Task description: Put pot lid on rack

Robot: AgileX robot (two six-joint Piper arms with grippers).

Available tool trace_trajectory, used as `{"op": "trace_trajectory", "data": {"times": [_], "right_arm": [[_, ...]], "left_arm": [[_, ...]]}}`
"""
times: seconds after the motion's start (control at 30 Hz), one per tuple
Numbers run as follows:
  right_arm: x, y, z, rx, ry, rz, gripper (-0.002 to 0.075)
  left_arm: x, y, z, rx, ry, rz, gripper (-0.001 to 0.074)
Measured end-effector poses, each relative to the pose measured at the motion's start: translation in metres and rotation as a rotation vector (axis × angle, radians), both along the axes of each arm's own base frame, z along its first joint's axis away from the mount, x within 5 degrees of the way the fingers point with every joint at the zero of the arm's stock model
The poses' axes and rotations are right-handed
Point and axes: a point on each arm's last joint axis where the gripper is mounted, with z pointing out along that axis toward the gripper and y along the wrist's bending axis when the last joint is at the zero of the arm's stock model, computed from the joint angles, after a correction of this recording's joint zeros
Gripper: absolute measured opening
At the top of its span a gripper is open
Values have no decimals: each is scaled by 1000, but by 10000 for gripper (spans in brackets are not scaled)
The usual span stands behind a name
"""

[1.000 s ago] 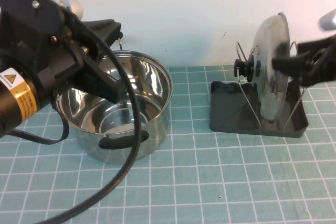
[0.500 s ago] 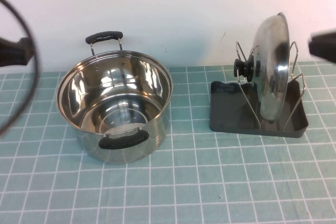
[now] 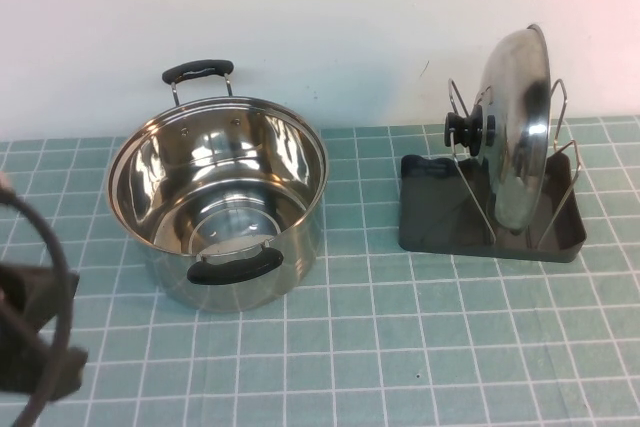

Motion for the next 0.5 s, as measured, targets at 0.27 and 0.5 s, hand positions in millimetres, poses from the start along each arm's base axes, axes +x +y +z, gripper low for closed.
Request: {"op": "trace_trajectory", "data": {"times": [0.27, 0.5], "right_arm": [[-37, 8, -34, 94, -191, 30, 4], [-66, 42, -86, 415, -337, 313, 3]], "left_arm": [[-32, 14, -19, -61, -134, -45, -1], [-56, 22, -76, -201, -318, -81, -1]]}}
